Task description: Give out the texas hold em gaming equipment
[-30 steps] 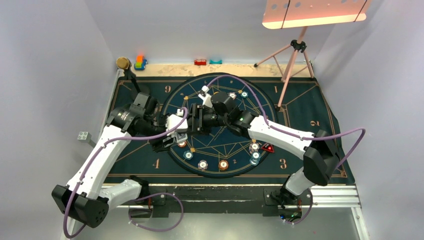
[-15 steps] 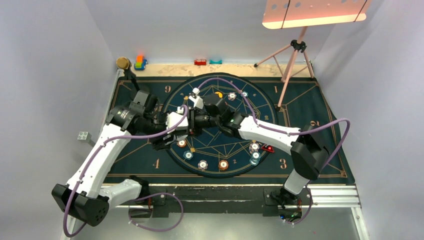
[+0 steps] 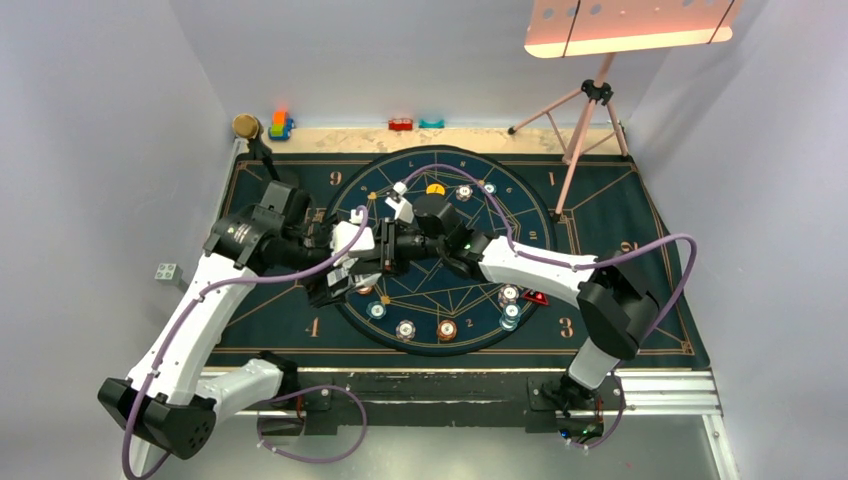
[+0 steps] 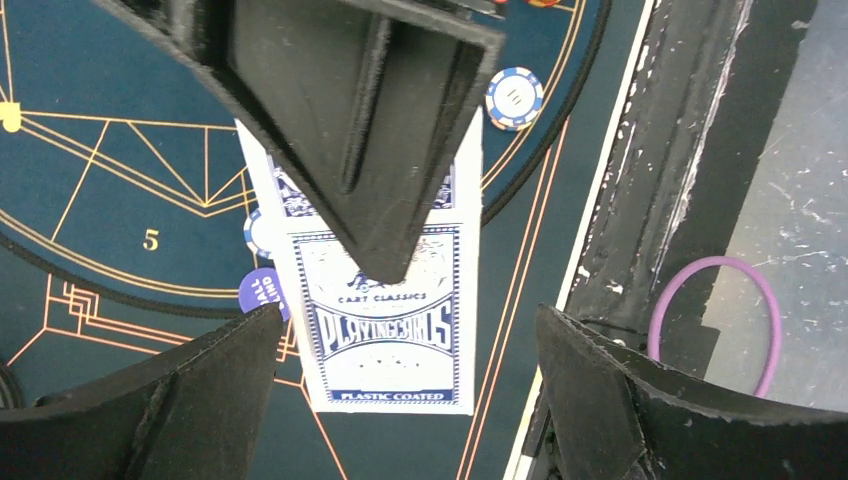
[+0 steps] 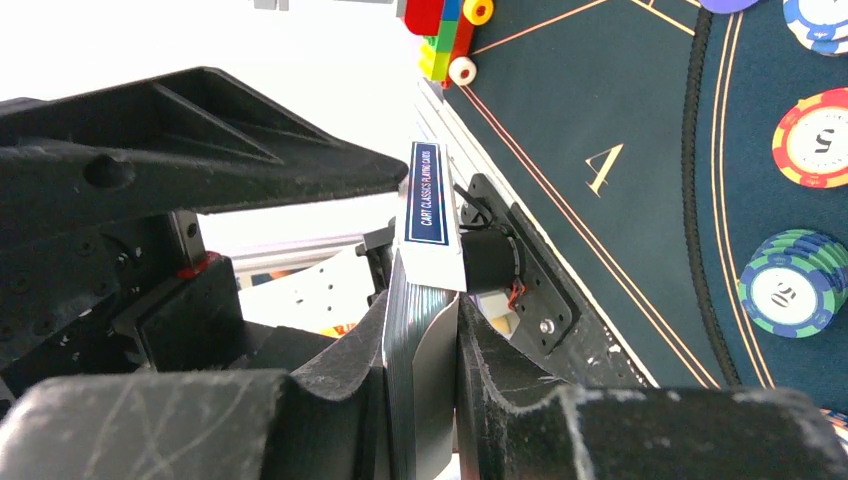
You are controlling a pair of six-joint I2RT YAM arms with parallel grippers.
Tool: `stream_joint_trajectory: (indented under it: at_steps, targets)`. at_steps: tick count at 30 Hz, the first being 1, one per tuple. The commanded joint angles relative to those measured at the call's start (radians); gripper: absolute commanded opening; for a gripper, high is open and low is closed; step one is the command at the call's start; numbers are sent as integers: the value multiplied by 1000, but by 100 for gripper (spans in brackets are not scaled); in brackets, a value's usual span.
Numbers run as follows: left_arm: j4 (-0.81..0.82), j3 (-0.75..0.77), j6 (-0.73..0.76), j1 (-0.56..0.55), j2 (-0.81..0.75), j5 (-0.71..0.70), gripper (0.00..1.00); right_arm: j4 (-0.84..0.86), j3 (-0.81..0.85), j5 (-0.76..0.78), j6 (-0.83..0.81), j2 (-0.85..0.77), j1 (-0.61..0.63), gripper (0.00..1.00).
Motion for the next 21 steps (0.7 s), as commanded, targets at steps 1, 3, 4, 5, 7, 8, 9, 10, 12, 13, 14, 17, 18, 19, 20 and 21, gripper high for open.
stream_joint_trajectory:
  at_steps: [1,3,4,5,7,8,9,10,12,13,14,17,18,19,20,21]
  targets:
    - [2,19,-7,-4,-23,92,100,94,-2,-20,4,-65,4,15]
    - [12,-8,14,-1,-42,108,100,95,-11,-17,1,-77,1,15]
    - [32,-28,16,0,-60,114,100,94,-17,-16,0,-83,0,15]
    - [60,-48,8,3,-80,117,100,93,-24,-14,-6,-90,-1,15]
    - [99,-72,-14,9,-99,123,100,90,-38,-13,-17,-107,-3,15]
    - [98,-68,-19,18,-92,140,100,97,-46,-15,-18,-113,-6,15]
    - [90,-67,-16,26,-86,160,100,101,-54,-18,-20,-120,-7,15]
    - [89,-69,-8,31,-84,175,100,106,-62,-21,-20,-127,-9,15]
    - [92,-75,4,34,-83,187,100,105,-71,-21,-24,-146,-12,16]
    - [90,-74,12,34,-80,194,100,104,-71,-20,-26,-150,-14,16]
    - [84,-70,19,33,-75,206,99,100,-69,-20,-26,-153,-14,16]
    - [60,-62,45,33,-64,246,98,98,-61,-21,-22,-156,-16,16]
    - [58,-63,47,33,-62,256,98,100,-59,-24,-21,-154,-16,16]
    - [63,-66,46,33,-62,262,97,102,-57,-25,-18,-153,-16,16]
    - [72,-69,40,33,-62,269,97,106,-57,-27,-15,-154,-16,16]
    - [79,-72,32,33,-62,277,96,110,-57,-27,-13,-154,-16,16]
